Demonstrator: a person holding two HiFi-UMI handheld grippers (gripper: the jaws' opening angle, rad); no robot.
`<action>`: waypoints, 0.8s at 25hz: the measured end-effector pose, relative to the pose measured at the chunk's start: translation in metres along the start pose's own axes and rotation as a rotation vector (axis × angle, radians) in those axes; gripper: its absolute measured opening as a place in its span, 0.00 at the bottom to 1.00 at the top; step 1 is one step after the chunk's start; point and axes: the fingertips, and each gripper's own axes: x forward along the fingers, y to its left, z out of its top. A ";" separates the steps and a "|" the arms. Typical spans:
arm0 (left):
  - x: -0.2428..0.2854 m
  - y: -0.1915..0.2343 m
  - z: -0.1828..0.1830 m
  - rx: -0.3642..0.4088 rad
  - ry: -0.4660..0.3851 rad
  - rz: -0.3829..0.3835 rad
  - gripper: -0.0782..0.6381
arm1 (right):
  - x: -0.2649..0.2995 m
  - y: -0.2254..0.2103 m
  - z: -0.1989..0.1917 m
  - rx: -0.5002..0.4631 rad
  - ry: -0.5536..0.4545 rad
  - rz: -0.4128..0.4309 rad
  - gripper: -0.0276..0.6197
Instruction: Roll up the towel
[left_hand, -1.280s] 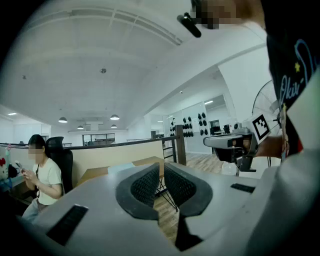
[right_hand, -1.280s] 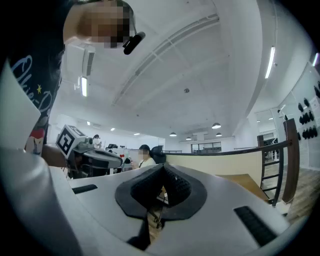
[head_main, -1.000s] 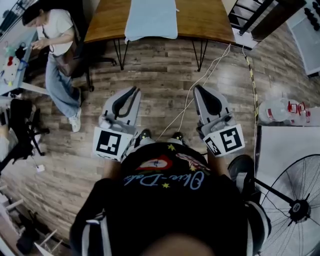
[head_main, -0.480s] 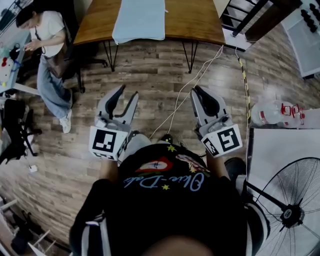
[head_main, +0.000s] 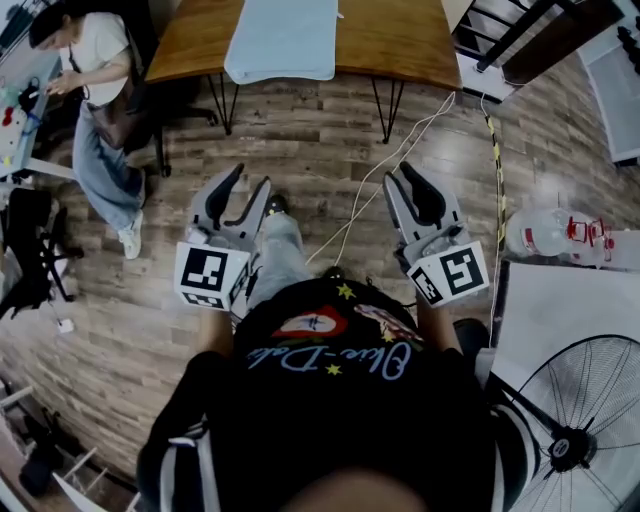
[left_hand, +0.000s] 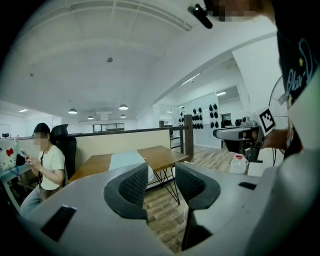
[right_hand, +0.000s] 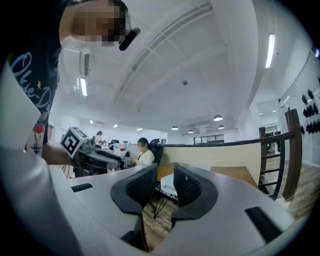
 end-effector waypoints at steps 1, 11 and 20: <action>0.007 0.007 -0.003 0.002 0.010 -0.005 0.31 | 0.007 -0.003 -0.002 -0.002 0.004 -0.008 0.15; 0.096 0.112 -0.028 -0.011 0.090 -0.010 0.31 | 0.109 -0.044 -0.030 0.062 0.075 -0.055 0.18; 0.170 0.215 -0.082 -0.033 0.191 -0.051 0.34 | 0.217 -0.080 -0.100 0.125 0.246 -0.119 0.19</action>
